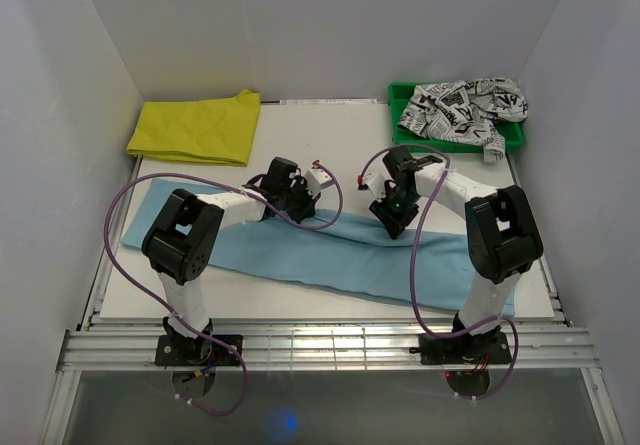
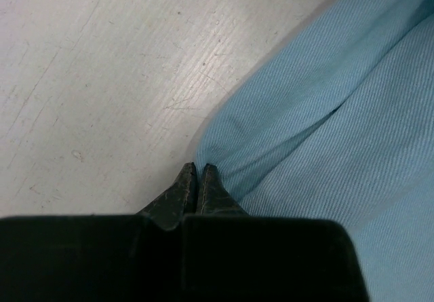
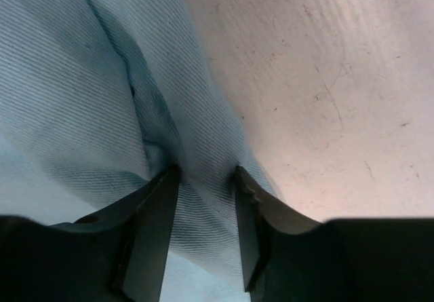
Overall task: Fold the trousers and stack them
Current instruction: Fold the trousers
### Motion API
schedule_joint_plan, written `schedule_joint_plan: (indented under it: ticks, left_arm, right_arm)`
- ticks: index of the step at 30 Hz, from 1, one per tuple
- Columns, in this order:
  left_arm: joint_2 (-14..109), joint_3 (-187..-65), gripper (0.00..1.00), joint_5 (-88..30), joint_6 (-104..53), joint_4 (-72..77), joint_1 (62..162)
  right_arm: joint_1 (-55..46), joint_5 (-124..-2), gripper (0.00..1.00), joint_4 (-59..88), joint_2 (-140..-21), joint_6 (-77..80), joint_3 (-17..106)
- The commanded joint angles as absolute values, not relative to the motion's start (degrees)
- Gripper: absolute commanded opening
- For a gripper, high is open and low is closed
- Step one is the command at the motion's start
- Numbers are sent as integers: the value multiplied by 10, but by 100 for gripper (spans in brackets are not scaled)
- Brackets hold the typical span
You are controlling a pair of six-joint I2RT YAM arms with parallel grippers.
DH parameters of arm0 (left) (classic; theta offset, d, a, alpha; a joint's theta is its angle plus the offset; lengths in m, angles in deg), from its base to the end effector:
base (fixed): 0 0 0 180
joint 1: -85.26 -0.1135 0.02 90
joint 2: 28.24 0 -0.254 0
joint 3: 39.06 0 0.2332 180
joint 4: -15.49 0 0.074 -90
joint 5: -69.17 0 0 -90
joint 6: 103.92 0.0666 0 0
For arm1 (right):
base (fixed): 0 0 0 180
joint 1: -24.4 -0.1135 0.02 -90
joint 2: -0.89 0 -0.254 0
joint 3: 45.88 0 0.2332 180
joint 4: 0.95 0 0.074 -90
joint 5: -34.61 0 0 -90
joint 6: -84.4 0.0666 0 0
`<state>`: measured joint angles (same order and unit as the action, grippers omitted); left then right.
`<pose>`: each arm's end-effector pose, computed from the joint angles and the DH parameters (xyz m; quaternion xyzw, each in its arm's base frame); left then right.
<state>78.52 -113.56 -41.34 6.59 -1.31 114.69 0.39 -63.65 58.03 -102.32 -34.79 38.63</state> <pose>0.3193 -0.2069 0.1292 0.4456 0.8094 -0.1930 0.3301 0.2964 0.1425 0.1493 -0.4509 0.8832 0.0667 0.1102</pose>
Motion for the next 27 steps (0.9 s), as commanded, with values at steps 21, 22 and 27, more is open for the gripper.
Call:
schedule_joint_plan:
  ticks: [21, 22, 27]
  left_arm:
    - [807, -1093, 0, -312, 66, -63, 1153]
    - [807, -1093, 0, -311, 66, -63, 1154]
    - [807, -1092, 0, -308, 65, -63, 1154]
  right_arm:
    - [-7, -696, 36, 503, -968, -322, 388]
    - [-7, -694, 36, 500, -973, -324, 385]
    - [-8, -705, 33, 505, -989, -336, 371]
